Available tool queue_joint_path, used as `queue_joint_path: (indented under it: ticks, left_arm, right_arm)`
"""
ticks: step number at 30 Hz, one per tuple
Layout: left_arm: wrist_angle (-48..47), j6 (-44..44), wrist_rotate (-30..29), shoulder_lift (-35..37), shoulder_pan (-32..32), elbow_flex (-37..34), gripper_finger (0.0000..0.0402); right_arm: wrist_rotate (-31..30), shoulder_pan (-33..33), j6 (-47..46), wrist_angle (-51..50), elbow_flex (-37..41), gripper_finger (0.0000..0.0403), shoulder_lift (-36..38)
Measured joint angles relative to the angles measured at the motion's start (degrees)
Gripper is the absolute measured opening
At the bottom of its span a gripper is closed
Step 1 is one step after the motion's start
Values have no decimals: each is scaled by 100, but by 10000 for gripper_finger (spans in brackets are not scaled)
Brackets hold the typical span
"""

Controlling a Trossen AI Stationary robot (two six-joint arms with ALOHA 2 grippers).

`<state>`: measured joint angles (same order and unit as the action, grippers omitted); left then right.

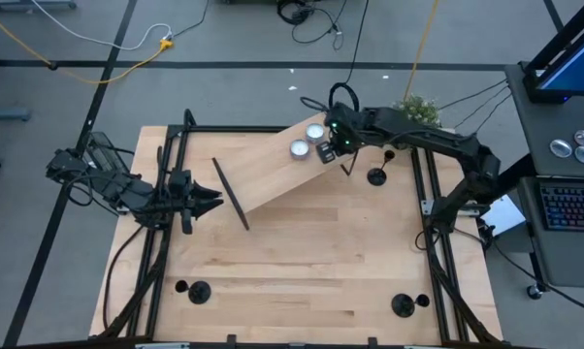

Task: Pick & Place candle stick holders
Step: Put the blue scented candle on the shelf

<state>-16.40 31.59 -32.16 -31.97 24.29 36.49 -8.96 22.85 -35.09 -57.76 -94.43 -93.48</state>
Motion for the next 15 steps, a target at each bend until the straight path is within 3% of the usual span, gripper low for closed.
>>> queue_joint_path:
  ticks: [15]
  left_arm:
    - [0,1,4,-104,0,0,122]
  right_arm:
    - [-66,33,197,237,0,2,-294]
